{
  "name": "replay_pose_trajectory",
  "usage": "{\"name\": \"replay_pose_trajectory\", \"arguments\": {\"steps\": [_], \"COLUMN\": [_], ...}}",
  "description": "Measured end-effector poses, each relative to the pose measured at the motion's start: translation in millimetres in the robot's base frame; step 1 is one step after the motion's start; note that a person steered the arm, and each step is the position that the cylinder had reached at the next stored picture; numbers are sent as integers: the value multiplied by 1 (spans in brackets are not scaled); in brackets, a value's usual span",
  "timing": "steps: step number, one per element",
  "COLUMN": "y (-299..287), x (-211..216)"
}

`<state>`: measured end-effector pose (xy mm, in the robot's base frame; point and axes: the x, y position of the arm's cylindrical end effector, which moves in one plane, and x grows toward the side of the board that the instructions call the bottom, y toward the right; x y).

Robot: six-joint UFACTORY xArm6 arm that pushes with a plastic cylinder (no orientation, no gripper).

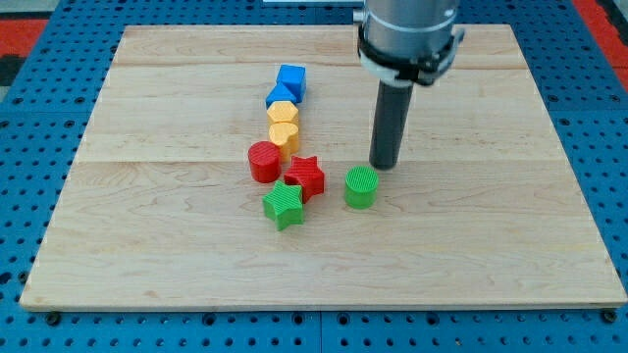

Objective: Move arm towards left

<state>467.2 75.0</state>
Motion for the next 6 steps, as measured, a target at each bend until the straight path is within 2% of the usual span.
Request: {"name": "replay_pose_trajectory", "arguments": {"steps": [1,3,5,6], "y": [-1,0,-4,-21], "x": [17,17,81,81]}}
